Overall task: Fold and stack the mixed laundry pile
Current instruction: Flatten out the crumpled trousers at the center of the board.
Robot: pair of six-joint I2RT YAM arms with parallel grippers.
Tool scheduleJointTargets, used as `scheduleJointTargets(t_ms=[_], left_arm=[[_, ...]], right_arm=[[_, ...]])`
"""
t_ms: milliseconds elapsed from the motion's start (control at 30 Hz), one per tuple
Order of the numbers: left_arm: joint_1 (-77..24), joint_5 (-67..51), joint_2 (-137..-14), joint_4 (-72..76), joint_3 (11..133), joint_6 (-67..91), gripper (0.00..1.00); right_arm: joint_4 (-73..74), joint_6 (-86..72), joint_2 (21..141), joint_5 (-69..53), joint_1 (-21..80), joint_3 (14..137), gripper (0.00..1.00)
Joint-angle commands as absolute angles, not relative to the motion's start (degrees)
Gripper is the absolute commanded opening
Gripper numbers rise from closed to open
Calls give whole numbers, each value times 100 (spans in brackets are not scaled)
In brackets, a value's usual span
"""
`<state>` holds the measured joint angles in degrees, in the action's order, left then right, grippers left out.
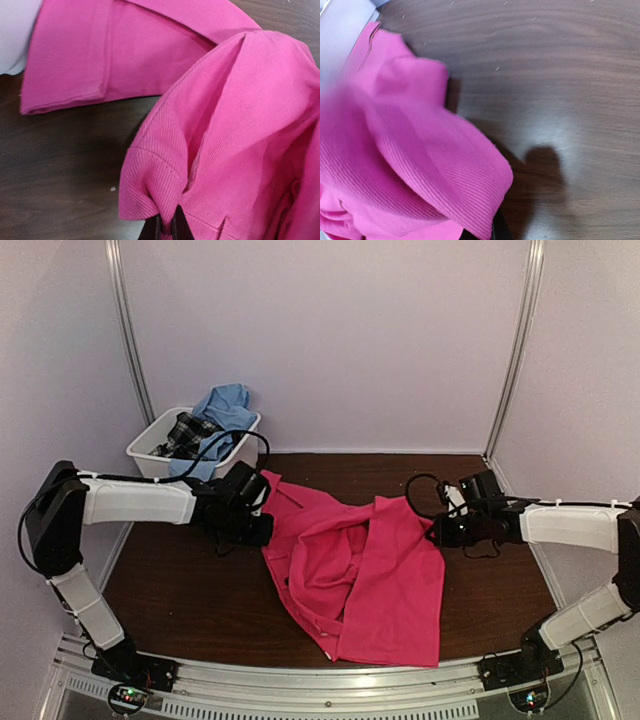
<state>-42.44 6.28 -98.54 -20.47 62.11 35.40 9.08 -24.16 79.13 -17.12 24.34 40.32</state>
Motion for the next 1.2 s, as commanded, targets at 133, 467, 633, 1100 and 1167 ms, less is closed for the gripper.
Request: scheduleJointTargets(t_ms=[133, 467, 633, 1100, 1167], left_arm=[[-3572, 2138, -8797, -4187, 6157, 2794, 0], [-3010, 3660, -9109, -4775, 6744, 2256, 0], [-2806, 3527, -9130, -4587, 6763, 2108, 0], [-2889, 1130, -7847, -3755, 5393, 2245, 74], [-3196, 888, -7935, -3693, 5212, 2419, 75]], right_arm=[[2013, -2029, 6998, -269, 1461, 4562, 0], [2092, -1441, 7640, -723, 1371, 4562, 0], [1980, -1440, 7730, -992, 1496, 4418, 0], [1686, -1509, 7829, -1313, 1503, 4250, 0], [1662, -1530, 7817, -1362, 1505, 4302, 0]])
